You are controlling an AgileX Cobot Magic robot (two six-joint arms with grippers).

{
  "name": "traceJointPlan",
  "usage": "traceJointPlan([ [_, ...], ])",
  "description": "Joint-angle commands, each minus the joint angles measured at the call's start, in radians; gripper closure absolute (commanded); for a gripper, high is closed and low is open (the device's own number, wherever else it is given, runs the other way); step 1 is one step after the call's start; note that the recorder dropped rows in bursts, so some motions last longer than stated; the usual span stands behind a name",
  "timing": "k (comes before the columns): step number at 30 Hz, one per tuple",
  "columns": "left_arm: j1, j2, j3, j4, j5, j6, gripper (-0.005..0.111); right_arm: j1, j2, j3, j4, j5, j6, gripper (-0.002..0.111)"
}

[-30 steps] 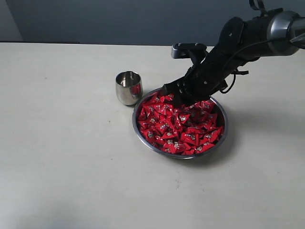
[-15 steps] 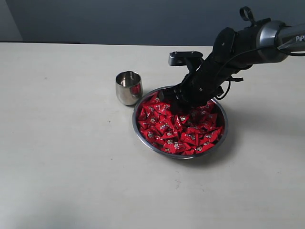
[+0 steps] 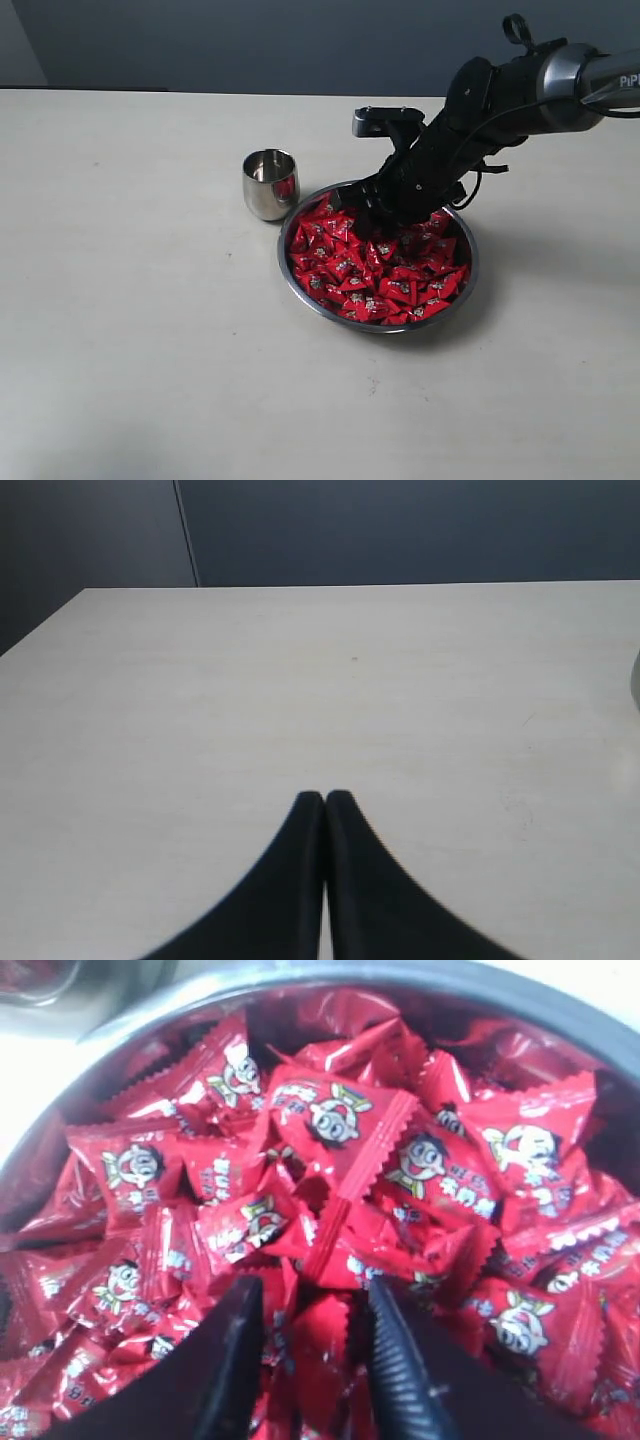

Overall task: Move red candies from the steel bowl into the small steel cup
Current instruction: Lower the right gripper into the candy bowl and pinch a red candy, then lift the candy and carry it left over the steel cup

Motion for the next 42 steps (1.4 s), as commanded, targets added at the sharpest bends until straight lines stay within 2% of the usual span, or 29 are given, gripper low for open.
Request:
traceJointPlan([
  [1,-0.009,-0.005,0.005,-0.006,-0.01,-0.001,0.106,0.0,-0.006,-0.005,0.002,0.009,0.0,0.09],
  [5,-0.009,-0.005,0.005,-0.006,-0.01,-0.001,0.106,0.0,-0.006,-0.005,-0.005,0.012,0.0,0.109],
  [27,-0.009,-0.005,0.005,-0.006,-0.01,-0.001,0.106,0.0,-0.021,-0.15,-0.039,0.158,0.0,0.109],
  [42,-0.009,-0.005,0.005,-0.006,-0.01,-0.001,0.106,0.005,-0.032,-0.36,-0.019,0.11,-0.035,0.109],
])
